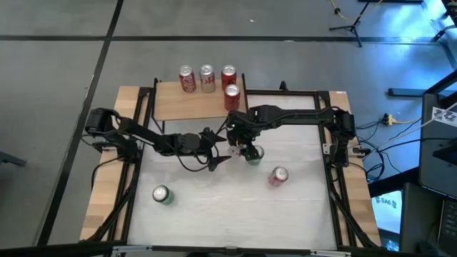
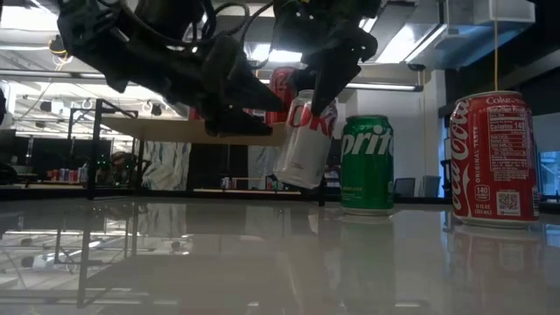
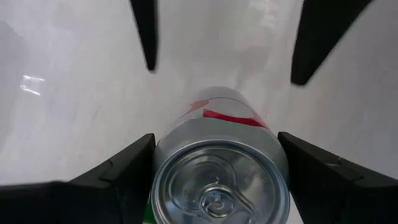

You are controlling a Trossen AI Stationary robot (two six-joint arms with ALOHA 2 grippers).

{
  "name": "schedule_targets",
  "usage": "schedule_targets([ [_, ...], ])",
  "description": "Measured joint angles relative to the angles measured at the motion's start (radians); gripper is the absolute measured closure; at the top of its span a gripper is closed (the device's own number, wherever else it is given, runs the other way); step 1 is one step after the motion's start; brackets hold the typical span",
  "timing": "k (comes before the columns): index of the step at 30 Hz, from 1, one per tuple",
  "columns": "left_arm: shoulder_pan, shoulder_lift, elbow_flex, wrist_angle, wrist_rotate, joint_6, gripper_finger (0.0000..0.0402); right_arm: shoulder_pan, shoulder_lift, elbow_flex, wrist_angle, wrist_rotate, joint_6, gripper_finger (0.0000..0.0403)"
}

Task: Place canned beverage on shelf
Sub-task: Put the silver soda can on the shelf aligned with the other silver soda can

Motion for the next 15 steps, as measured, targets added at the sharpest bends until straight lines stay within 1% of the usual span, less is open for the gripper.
schedule_targets([
  [5, 0.0, 0.058, 0.0, 0.088, 0.002, 0.0, 0.0007, 0.002, 0.0, 0.0, 0.027, -0.032, 0.0, 0.0109],
  [13, 0.0, 0.076, 0.0, 0.115, 0.023, 0.0, 0.0007, 0.002, 0.0, 0.0, 0.089, -0.046, 0.0, 0.0109],
  [15, 0.0, 0.076, 0.0, 0.115, 0.024, 0.0, 0.0007, 0.002, 0.0, 0.0, 0.105, -0.07, 0.0, 0.0109],
])
